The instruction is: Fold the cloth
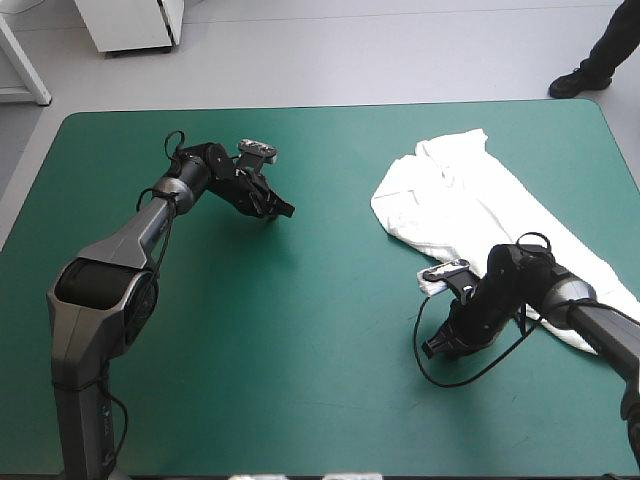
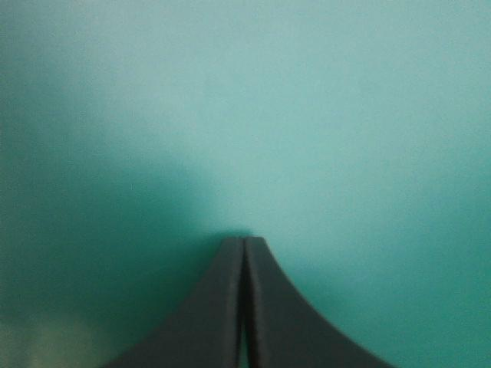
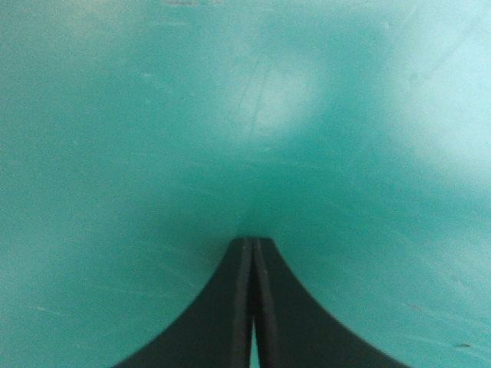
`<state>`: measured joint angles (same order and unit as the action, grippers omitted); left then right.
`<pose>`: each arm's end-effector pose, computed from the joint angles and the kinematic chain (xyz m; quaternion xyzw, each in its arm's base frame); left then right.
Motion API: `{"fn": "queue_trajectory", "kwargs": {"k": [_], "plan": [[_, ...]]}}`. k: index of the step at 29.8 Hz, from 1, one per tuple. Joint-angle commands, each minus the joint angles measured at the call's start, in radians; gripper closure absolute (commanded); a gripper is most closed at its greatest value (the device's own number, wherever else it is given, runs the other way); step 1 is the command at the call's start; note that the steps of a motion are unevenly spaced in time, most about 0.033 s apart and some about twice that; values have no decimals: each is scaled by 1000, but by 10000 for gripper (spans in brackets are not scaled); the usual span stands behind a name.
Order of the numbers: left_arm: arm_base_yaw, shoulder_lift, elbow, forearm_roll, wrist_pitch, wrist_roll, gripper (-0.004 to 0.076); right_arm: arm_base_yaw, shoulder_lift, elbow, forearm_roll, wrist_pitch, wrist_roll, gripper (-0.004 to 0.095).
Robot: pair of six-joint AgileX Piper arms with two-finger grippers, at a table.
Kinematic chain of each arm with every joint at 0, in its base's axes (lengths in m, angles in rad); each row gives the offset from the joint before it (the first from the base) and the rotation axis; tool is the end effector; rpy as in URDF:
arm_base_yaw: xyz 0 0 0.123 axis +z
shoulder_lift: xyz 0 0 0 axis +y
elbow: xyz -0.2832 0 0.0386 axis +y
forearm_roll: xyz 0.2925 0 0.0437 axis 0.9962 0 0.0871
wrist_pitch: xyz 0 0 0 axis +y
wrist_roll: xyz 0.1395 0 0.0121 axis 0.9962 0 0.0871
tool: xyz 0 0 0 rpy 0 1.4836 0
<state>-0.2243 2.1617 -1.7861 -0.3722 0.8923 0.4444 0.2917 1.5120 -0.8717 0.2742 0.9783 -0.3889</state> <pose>0.5111 -0.1573 0.1477 0.2351 0.9389 -0.1419 0.2073 0.2690 0.1136 0.1320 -0.2607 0.9584 0.1138 0.0251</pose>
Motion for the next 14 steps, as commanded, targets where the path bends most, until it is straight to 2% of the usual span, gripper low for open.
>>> {"fn": "queue_trajectory", "kwargs": {"k": [1, 14], "plan": [[-3, -44, -15, -9, 33, -4, 734, 2, -5, -1, 7, -25, -13, 921], [-3, -44, -15, -9, 25, -4, 734, 2, -5, -1, 7, -41, -13, 921]]}}
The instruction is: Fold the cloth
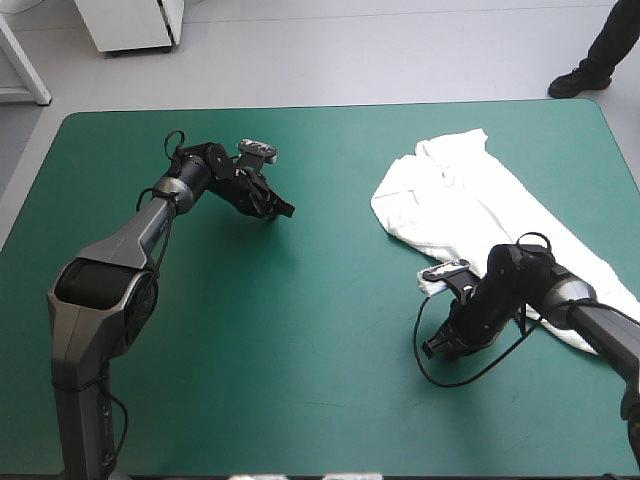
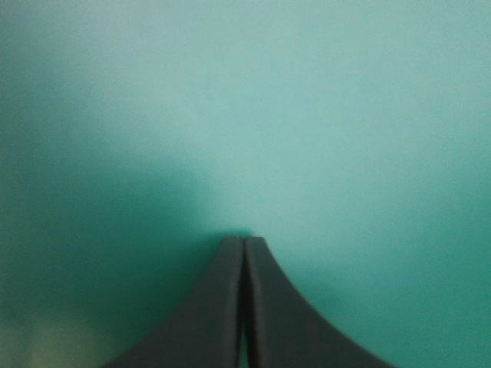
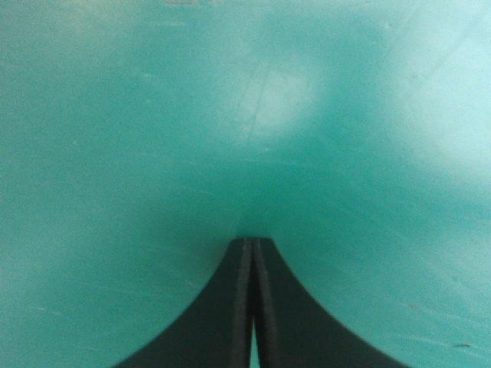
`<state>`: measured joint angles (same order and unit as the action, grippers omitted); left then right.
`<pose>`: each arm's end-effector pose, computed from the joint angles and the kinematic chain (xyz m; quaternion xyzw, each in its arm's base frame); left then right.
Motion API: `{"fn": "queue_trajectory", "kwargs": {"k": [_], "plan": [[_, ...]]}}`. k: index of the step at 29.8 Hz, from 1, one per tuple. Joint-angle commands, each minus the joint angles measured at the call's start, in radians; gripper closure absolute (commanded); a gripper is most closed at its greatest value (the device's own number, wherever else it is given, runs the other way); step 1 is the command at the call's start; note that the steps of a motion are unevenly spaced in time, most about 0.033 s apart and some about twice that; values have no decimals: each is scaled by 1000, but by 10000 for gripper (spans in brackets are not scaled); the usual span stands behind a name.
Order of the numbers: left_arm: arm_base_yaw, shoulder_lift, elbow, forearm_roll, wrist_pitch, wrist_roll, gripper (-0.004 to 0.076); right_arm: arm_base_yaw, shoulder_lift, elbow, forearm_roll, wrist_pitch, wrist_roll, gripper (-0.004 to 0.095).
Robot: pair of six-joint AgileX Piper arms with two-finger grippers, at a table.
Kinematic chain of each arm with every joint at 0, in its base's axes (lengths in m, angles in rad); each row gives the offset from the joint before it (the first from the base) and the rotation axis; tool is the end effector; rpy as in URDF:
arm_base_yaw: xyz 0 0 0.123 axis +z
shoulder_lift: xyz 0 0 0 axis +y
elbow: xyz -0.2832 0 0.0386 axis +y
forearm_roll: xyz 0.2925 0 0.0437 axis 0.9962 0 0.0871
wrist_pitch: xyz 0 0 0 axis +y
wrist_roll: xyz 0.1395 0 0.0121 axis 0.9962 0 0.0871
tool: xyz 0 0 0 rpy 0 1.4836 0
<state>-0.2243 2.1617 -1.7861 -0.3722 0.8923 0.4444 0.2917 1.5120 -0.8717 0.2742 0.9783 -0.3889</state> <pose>0.5111 -0.1573 0.1477 0.2351 0.9389 -0.1419 0.2073 0.2690 0.1136 0.1320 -0.2607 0.9584 0.1138 0.0251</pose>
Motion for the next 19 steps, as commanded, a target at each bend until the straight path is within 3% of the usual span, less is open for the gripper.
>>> {"fn": "queue_trajectory", "kwargs": {"k": [1, 5, 9, 19], "plan": [[-3, -44, -15, -9, 23, -4, 734, 2, -5, -1, 7, -45, -13, 921], [-3, -54, -22, -7, 50, -4, 734, 2, -5, -21, -23, -52, -13, 921], [-3, -119, -51, 11, 120, -3, 734, 2, -14, -124, -98, 34, 30, 921], [-3, -497, -53, 84, 280, -16, 734, 2, -188, -351, -229, 211, 191, 921]]}}
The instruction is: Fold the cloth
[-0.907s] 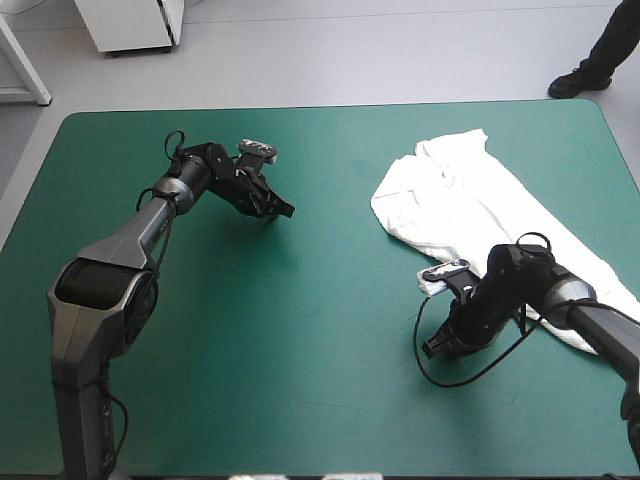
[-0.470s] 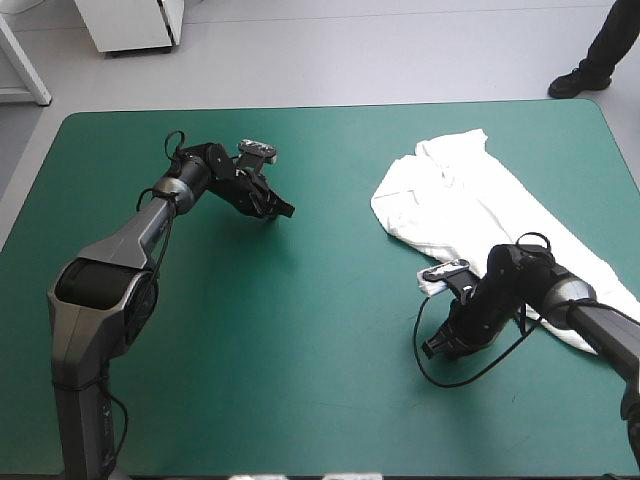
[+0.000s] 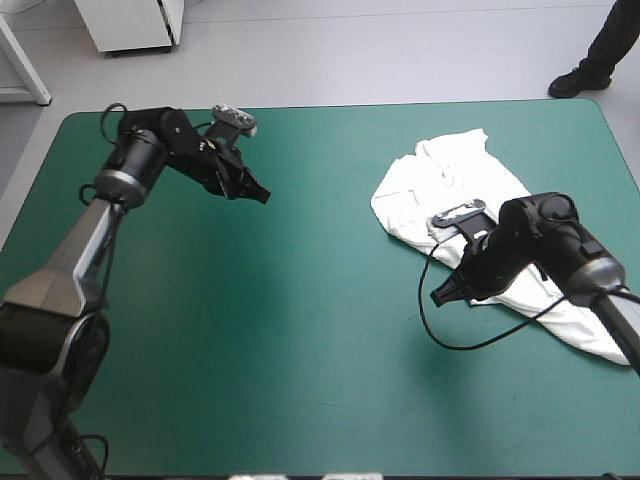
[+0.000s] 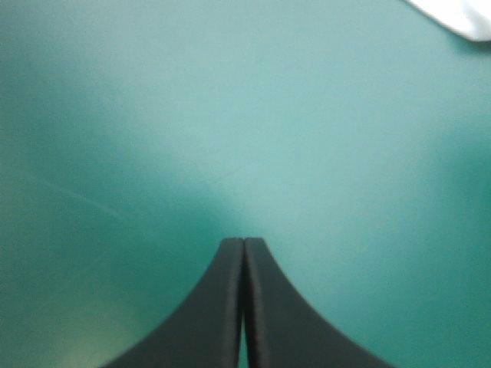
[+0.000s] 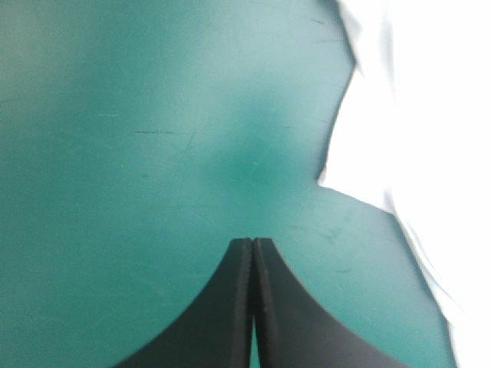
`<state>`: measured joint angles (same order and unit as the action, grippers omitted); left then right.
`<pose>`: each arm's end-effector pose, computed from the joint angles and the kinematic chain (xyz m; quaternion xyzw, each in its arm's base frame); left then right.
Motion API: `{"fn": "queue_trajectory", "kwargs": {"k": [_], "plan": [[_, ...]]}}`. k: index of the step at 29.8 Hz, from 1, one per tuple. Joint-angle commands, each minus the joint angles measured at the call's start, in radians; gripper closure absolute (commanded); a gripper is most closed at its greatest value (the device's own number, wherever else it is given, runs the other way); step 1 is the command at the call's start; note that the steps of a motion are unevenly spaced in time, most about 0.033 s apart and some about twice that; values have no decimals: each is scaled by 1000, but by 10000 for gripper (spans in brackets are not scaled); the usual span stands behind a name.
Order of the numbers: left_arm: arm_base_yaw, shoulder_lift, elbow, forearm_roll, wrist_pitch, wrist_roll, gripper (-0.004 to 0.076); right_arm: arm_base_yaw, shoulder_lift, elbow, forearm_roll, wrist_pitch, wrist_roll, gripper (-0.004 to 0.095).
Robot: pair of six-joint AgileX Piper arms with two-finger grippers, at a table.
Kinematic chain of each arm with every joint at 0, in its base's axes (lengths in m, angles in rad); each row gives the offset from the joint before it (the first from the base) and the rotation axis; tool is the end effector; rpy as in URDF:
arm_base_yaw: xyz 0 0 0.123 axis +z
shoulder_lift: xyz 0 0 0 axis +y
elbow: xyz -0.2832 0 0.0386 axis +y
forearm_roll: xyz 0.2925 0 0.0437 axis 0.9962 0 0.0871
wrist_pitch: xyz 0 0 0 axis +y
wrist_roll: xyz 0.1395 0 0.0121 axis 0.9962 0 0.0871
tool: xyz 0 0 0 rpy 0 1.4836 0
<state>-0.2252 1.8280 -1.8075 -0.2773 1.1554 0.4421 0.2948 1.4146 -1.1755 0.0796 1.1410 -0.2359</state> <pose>0.4476 -0.1385 0.3055 0.2923 0.9166 -0.1097 0.2498 0.3099 0.1047 0.2477 -0.2485 0.9579 0.0422 0.1372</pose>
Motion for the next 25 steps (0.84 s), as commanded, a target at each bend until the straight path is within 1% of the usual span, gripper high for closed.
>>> {"fn": "queue_trajectory", "kwargs": {"k": [1, 3, 5, 8, 10, 11, 13, 14, 16, 17, 19, 20, 22, 23, 25], "plan": [[-2, -210, -29, -10, 22, -13, 734, -1, -123, -47, -57, 63, 54, 921], [-2, -306, -29, -3, 33, -13, 734, -1, -188, -47, -114, 94, 93, 921], [-2, -390, -29, 6, 34, -13, 733, -1, -247, -47, -167, 100, 128, 921], [-2, -508, -29, 37, -4, -13, 733, -1, -318, -47, -235, 100, 212, 919], [-2, -572, -29, 50, -34, -13, 726, -1, -346, -47, -253, 107, 229, 883], [-2, -608, -29, 58, -56, -13, 715, -1, -351, -47, -253, 107, 236, 845], [-2, -652, -29, 56, -75, -7, 673, -1, -355, -47, -251, 107, 236, 735], [-2, -674, -29, 56, -81, -7, 629, -1, -351, -47, -251, 102, 236, 632], [-2, -695, -29, 56, -80, -7, 542, -1, -338, -47, -256, 83, 248, 474], [-2, -703, -29, 54, -79, -7, 490, -1, -324, -47, -269, 61, 269, 356], [-2, -706, -29, 44, -72, -7, 398, -1, -296, -47, -306, 17, 313, 226], [-2, -706, -29, 37, -72, -11, 352, -1, -277, -47, -336, -10, 345, 190], [-2, -706, -29, 27, -65, -29, 295, -1, -239, -47, -374, -66, 369, 186], [-2, -706, -29, 18, -59, -32, 276, -1, -209, -51, -389, -102, 372, 195], [-2, -706, -29, 4, -59, -32, 276, -13, -151, -76, -401, -137, 383, 208]]}}
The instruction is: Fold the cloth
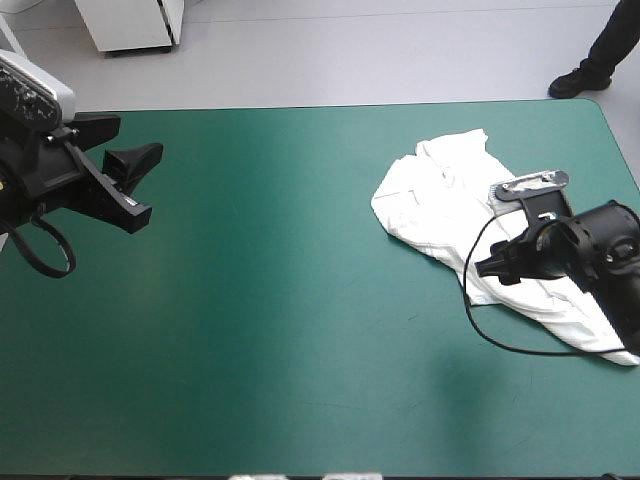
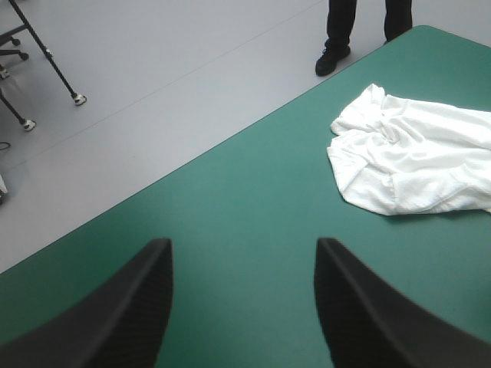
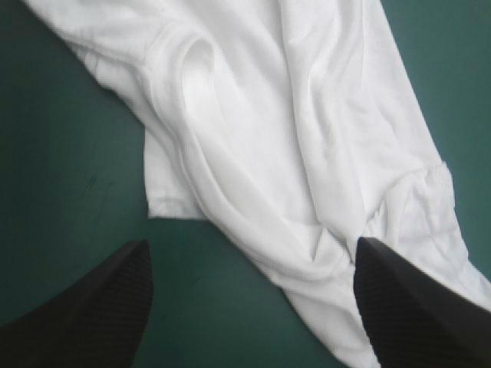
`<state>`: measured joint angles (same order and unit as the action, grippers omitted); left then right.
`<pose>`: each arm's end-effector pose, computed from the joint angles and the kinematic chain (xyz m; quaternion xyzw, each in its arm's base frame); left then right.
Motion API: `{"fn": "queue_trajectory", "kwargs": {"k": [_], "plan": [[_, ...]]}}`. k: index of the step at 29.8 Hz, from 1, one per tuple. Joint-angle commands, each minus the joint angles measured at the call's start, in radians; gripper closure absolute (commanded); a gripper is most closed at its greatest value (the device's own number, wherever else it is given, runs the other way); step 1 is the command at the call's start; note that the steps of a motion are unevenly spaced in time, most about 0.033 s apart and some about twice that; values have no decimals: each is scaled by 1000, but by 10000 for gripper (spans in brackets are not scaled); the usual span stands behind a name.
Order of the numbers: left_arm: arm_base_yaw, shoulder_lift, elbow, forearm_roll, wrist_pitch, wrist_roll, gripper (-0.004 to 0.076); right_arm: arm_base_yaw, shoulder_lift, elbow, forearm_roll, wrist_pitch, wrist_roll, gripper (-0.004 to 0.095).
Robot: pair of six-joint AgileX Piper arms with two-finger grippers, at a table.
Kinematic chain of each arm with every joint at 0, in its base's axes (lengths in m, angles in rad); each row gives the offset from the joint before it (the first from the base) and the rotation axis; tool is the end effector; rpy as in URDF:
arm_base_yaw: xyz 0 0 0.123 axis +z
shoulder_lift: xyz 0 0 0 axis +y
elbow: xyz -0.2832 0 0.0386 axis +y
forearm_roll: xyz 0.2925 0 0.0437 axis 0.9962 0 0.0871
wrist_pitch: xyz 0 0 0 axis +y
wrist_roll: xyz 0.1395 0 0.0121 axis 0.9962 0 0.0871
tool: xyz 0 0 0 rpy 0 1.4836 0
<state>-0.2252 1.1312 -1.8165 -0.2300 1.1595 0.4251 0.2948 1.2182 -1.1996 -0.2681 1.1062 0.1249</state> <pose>0.2279 -0.0822 0.5641 0.2829 0.7746 -0.0570 0.5627 0.2991 0.0561 0.3242 -0.1073 0.9503 -0.0738 0.2827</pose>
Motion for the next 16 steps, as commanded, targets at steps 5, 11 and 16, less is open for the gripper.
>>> {"fn": "queue_trajectory", "kwargs": {"k": [5, 11, 16], "plan": [[-2, -10, -20, -48, -63, -18, 276, -109, 232, -175, 6, -126, 15, 210], [-2, -8, -20, -41, -63, -18, 276, -254, 453, -382, 154, -114, -59, 220], [-2, -8, -20, -13, -63, -18, 276, -325, 597, -472, 278, -96, -114, 224]]}}
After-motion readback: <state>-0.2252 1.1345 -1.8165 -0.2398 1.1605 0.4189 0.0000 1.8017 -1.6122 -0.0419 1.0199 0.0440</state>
